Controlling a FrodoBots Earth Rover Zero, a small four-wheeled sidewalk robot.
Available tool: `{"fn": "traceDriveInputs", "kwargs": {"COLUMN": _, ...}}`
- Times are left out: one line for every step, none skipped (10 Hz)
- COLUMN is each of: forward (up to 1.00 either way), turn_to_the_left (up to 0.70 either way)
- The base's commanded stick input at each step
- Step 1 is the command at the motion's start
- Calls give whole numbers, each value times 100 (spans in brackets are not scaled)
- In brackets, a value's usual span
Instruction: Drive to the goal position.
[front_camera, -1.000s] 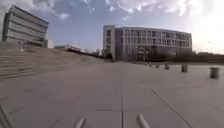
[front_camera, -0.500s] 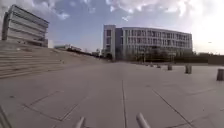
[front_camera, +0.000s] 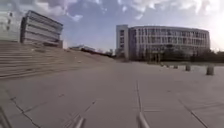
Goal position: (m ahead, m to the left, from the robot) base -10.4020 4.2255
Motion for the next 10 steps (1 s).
{"fn": "traceDriveInputs", "kwargs": {"forward": 70, "turn_to_the_left": 26}}
{"fn": "traceDriveInputs", "kwargs": {"forward": 70, "turn_to_the_left": 7}}
{"fn": "traceDriveInputs", "kwargs": {"forward": 70, "turn_to_the_left": 0}}
{"fn": "traceDriveInputs", "kwargs": {"forward": 70, "turn_to_the_left": 0}}
{"fn": "traceDriveInputs", "kwargs": {"forward": 70, "turn_to_the_left": 0}}
{"fn": "traceDriveInputs", "kwargs": {"forward": 70, "turn_to_the_left": 0}}
{"fn": "traceDriveInputs", "kwargs": {"forward": 70, "turn_to_the_left": 0}}
{"fn": "traceDriveInputs", "kwargs": {"forward": 70, "turn_to_the_left": 10}}
{"fn": "traceDriveInputs", "kwargs": {"forward": 70, "turn_to_the_left": 27}}
{"fn": "traceDriveInputs", "kwargs": {"forward": 70, "turn_to_the_left": 27}}
